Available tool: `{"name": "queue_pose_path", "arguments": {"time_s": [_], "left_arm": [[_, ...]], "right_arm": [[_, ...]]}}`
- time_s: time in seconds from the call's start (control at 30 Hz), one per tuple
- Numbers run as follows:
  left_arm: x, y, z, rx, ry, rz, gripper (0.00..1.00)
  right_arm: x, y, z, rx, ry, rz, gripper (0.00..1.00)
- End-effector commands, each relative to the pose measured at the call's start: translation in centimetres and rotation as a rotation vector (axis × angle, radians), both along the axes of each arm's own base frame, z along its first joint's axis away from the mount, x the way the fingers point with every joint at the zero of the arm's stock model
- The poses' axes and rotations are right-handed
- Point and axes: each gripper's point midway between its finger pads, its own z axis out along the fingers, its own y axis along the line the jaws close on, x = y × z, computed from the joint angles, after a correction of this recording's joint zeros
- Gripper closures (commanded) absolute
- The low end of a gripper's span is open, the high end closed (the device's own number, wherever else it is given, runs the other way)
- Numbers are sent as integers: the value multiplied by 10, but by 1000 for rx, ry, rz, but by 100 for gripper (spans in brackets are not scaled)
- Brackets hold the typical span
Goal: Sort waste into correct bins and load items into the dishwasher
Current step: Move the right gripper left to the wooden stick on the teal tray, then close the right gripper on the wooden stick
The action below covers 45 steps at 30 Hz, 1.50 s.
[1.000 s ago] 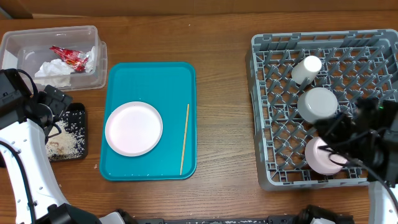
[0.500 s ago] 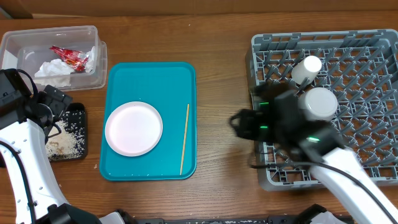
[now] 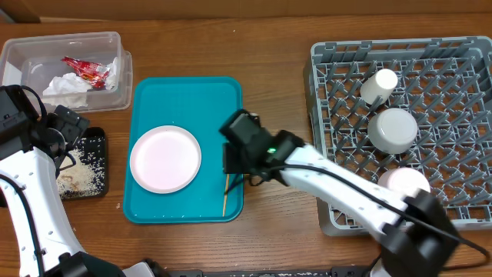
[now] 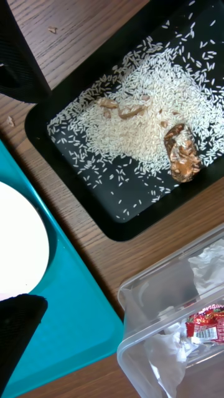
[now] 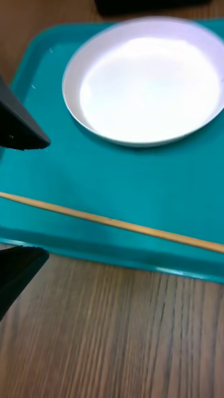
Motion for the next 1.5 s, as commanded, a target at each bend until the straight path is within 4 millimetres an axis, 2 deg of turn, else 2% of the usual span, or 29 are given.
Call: {"name": "queue_pose_path", "arguments": {"time_s": [0.0,0.13,0.2,0.37,0.53,0.7,0.9,1.13,1.23,1.47], "left_arm": [[2,0,2,-3,-10,6,0],[2,0,2,-3,-10,6,0],[2,0,2,-3,-10,6,0],[2,0,2,-3,-10,6,0],[2,0,2,-3,-10,6,0],[2,0,2,-3,-10,6,0],[2,0,2,-3,-10,6,0],[2,0,2,-3,-10,6,0],[2,0,2,-3,-10,6,0],[2,0,2,-3,-10,6,0]], "right_arm": [[11,5,-9,-66,-59,-25,48],[15,3,-15,-117,-105,-37,49],[16,7,-15,-109,-116,-34,53],[21,16,-12,-101,-177,-58,53],[18,27,-18,-118,-216,-47,52],[20,25,-39,-169,-222,-65,45],[19,23,-61,-210,-198,-64,44],[10,32,-76,-220,-188,-33,50],[10,31,-82,-238,-191,-33,53],[7,25,-108,-291,-164,-26,55]]}}
